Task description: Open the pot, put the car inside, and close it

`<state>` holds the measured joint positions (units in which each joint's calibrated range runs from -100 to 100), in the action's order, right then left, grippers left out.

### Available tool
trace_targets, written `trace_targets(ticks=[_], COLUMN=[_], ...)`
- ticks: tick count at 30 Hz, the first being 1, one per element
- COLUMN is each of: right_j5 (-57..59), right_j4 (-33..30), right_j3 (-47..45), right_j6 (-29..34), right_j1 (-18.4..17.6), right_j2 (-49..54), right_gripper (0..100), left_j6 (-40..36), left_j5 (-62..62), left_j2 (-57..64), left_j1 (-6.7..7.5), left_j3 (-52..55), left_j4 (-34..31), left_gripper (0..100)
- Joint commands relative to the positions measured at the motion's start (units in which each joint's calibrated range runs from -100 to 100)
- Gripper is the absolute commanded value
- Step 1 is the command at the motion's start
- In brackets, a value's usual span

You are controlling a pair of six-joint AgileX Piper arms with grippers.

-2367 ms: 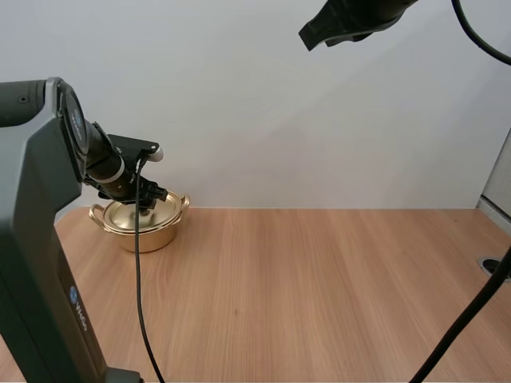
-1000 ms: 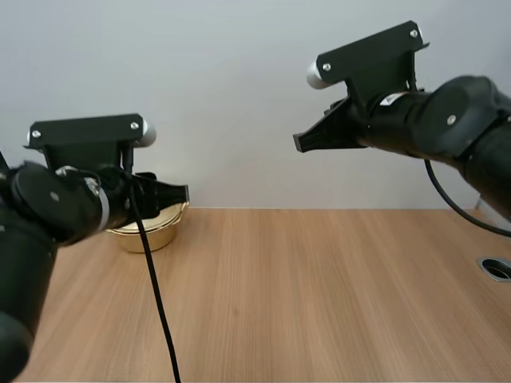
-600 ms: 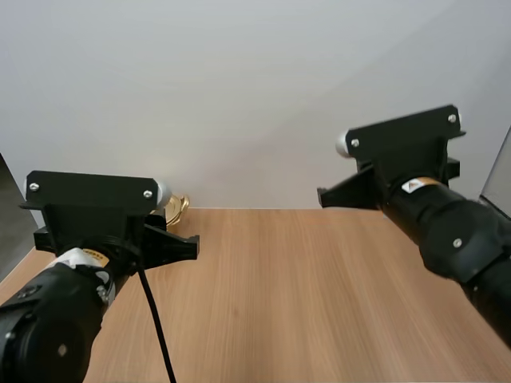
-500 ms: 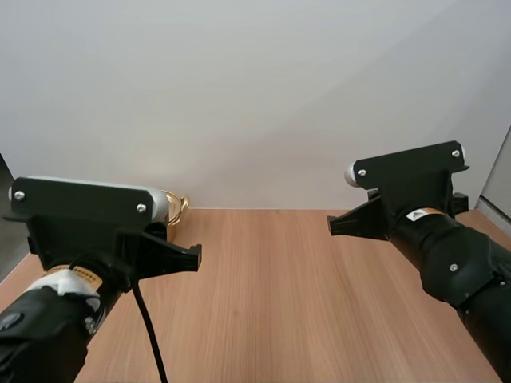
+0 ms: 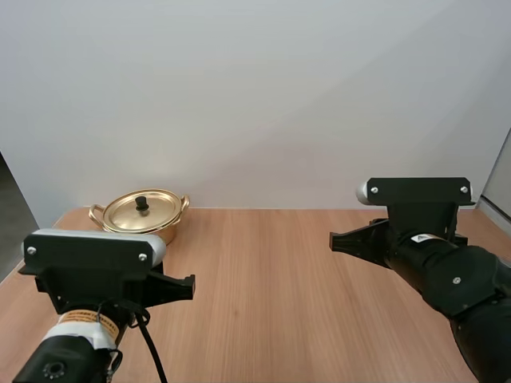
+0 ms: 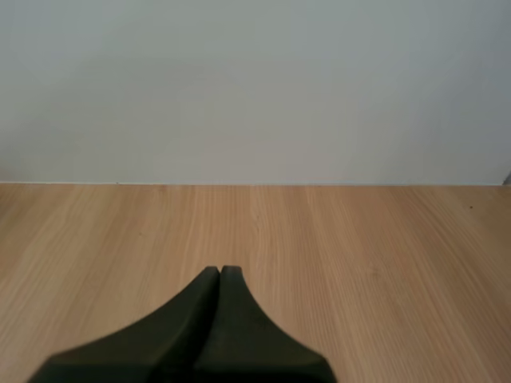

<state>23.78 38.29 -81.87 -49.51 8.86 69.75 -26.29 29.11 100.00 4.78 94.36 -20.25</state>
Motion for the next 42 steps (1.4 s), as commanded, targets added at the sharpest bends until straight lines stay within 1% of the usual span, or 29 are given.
trace_targets(ticks=[1,4,7,10,13,17,20,28,31,33,36,42], right_j5=[-9.78,-10.2,-10.26,-9.92,-9.86,-10.06,-11.08,-15.92,-18.04,-18.28,-18.28,-18.13], right_j4=[-0.98,-2.89,-3.4,-3.49,-3.49,-3.49,-3.49,-3.87,-3.56,-2.61,-0.36,0.0], right_j3=[-1.55,-2.68,-3.1,-3.37,-3.37,-3.37,-3.37,-3.37,-3.37,-3.37,-3.37,-3.37], right_j6=[-0.1,-0.1,-0.1,-0.1,-0.1,-0.1,-0.1,-0.1,-0.1,-0.1,-0.1,-0.1], right_j1=[-0.04,-0.04,-0.65,-1.2,-1.6,-3.02,-3.95,-4.08,-4.08,-4.08,-4.08,-4.08], right_j2=[-0.03,-0.03,-0.03,-0.03,-0.03,-0.03,-0.15,-0.58,-0.63,-0.63,-0.63,-0.63], right_gripper=[0,0,0,0,0,0,0,0,0,0,0,0], left_j6=[-1.56,-1.95,-1.95,-1.95,-1.95,-1.95,-1.95,-1.95,-1.95,-1.53,-1.53,-1.53], left_j5=[-1.14,-0.07,5.13,4.85,4.85,1.99,2.14,2.72,2.73,1.73,1.51,1.83], left_j2=[0.0,0.0,0.0,0.0,0.0,0.0,0.0,0.0,0.0,0.0,0.0,0.0], left_j1=[-0.29,-0.54,-1.31,-2.12,-2.33,-3.61,-3.68,-3.68,-3.68,-3.96,-4.06,-3.43], left_j3=[3.82,5.64,5.64,5.64,5.64,5.64,5.64,5.64,5.64,5.64,5.64,5.64], left_j4=[-2.44,-2.44,-1.73,-2.05,-2.15,-2.43,-2.43,-2.43,0.6,4.8,8.39,9.25], left_gripper=[64,64,64,64,64,64,64,64,64,64,64,64])
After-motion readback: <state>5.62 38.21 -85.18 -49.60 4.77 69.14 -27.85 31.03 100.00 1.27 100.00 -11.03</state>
